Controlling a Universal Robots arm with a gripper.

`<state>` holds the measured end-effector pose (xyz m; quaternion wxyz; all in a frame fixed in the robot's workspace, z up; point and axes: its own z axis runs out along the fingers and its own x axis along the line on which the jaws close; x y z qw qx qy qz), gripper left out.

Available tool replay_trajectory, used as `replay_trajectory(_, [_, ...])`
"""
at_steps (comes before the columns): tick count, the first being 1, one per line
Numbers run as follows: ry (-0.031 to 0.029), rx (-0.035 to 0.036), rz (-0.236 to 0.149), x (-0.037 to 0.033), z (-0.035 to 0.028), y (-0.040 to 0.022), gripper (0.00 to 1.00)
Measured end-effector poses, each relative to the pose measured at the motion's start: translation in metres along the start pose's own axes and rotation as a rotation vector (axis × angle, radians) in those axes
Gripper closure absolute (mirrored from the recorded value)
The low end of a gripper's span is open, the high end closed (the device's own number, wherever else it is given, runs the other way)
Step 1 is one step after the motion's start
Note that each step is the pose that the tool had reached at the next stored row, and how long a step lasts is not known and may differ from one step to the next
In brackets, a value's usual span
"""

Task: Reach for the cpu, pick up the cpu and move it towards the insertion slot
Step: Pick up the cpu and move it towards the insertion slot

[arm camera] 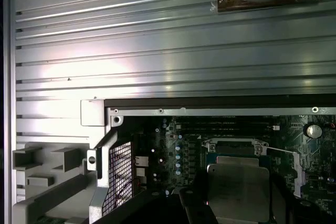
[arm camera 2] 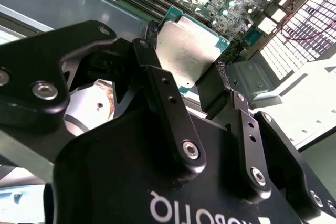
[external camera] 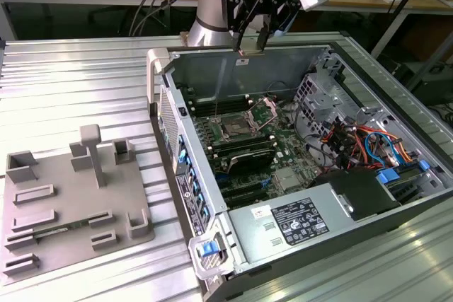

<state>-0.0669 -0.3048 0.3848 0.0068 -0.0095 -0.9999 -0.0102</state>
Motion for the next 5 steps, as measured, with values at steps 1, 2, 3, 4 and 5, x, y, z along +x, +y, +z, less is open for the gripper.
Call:
replay_trajectory(1, [0.0, 0.0, 0.0, 0.0, 0.0, 0.0, 0.45])
replay_trajectory(2, [0.0, 0.0, 0.0, 0.0, 0.0002, 0.0, 0.45])
replay_trajectory(3, [0.0, 0.0, 0.0, 0.0, 0.0003, 0.0, 0.45])
replay_trajectory(4, [0.0, 0.0, 0.0, 0.0, 0.0003, 0.0, 0.45])
replay_trajectory(5, [0.0, 0.0, 0.0, 0.0, 0.0003, 0.0, 0.45])
